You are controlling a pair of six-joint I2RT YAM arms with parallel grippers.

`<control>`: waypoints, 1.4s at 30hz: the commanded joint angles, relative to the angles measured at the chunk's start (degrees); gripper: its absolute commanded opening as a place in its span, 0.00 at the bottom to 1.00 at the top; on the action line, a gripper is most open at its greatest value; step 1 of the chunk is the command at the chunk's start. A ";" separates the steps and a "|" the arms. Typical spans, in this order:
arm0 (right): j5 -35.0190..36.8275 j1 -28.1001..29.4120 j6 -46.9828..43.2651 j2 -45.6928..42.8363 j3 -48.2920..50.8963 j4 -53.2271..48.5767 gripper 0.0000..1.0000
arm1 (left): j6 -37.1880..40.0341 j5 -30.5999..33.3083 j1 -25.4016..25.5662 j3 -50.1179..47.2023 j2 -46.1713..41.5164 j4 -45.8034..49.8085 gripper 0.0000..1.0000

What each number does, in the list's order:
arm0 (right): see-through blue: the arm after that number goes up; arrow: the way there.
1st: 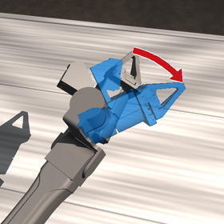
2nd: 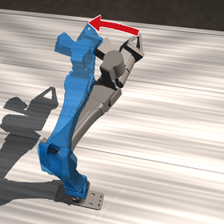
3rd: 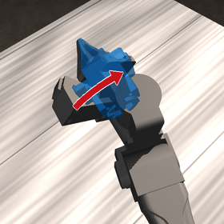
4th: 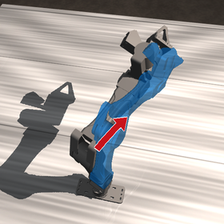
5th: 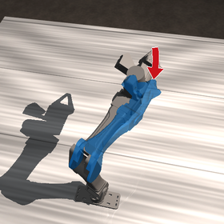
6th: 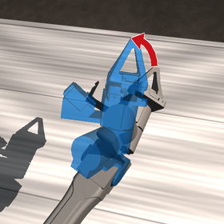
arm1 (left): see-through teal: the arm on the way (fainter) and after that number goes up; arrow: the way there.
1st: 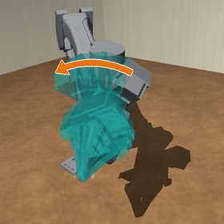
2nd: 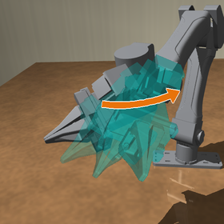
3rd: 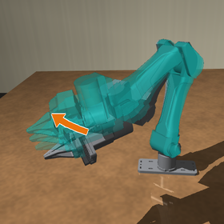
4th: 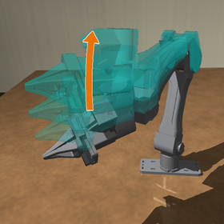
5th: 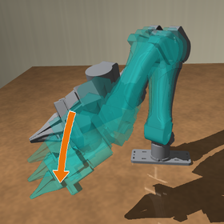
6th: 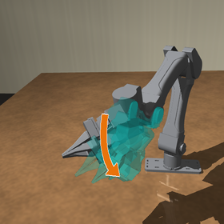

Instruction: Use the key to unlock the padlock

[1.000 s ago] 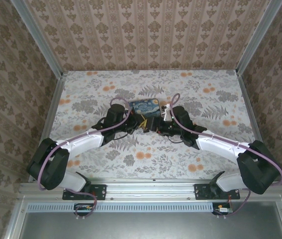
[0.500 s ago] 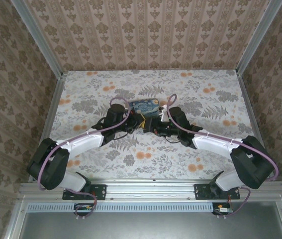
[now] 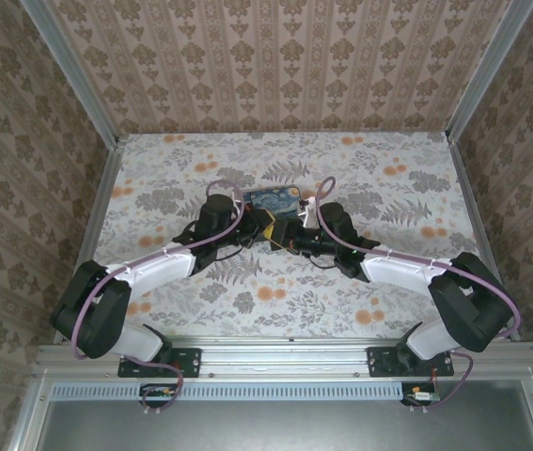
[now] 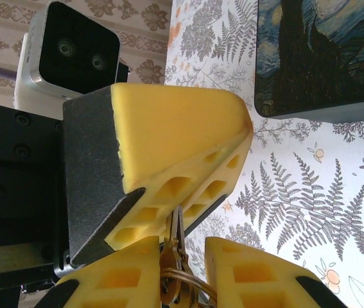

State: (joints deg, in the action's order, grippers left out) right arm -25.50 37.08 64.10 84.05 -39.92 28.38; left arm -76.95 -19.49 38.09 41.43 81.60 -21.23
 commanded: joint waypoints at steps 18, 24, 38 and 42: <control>5.80 -0.68 -31.28 -12.84 2.96 -13.68 0.03 | 1.11 -4.68 -0.75 0.37 -3.90 5.92 0.20; 6.45 -0.91 -33.66 -13.00 3.71 -12.75 0.04 | -5.01 -6.61 0.04 -1.48 -3.91 0.74 0.21; 7.86 -0.96 -33.90 -12.38 3.71 -12.29 0.04 | -7.19 -8.26 1.55 -0.89 -2.15 -1.95 0.18; 8.70 -0.96 -34.11 -12.55 3.89 -12.69 0.06 | -7.16 -8.20 1.55 -0.65 -2.06 -1.57 0.12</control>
State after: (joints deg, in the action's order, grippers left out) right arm -18.85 36.36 31.27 71.99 -36.82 16.10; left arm -83.83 -26.17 39.35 40.36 79.24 -21.17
